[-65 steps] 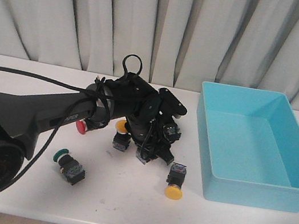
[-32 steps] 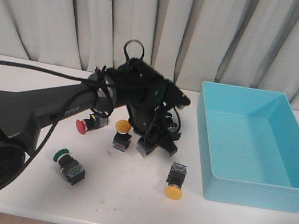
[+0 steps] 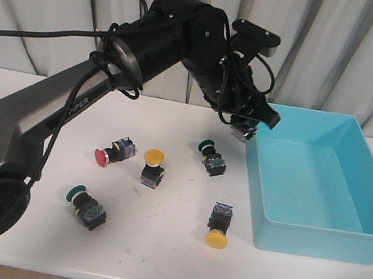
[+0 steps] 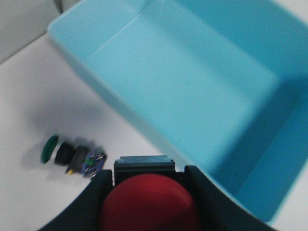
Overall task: Pick red and yellow buttons and place in box
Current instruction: 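Lift the red button with the left gripper and swing it toward the right arm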
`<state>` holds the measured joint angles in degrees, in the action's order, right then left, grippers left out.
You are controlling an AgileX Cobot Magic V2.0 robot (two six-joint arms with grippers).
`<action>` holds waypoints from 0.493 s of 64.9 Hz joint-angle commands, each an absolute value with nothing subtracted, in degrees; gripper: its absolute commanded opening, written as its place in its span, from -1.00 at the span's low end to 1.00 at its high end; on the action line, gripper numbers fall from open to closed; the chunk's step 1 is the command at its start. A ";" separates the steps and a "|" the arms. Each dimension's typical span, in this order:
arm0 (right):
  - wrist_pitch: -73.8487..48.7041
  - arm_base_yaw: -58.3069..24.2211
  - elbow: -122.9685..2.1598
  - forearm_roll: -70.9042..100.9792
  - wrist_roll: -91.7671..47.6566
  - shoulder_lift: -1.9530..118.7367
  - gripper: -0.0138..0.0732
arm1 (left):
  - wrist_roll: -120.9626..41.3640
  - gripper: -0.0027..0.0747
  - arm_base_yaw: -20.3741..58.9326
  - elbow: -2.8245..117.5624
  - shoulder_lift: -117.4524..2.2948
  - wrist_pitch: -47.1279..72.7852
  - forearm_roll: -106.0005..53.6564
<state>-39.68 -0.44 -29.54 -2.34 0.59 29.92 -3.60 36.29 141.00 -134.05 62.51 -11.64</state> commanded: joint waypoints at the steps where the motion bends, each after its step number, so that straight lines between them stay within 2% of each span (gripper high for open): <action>1: -36.29 -0.13 -31.18 -2.54 0.00 30.44 0.47 | -3.60 -0.51 36.55 143.04 -129.88 58.88 -15.46; 17: -37.75 -0.13 -31.18 -2.54 0.00 30.44 0.47 | -8.57 -0.51 36.49 142.88 -128.82 62.16 -15.28; 32: -37.62 -0.13 -31.18 -2.89 0.00 30.44 0.47 | -8.25 -0.51 36.49 142.88 -120.87 69.16 -12.96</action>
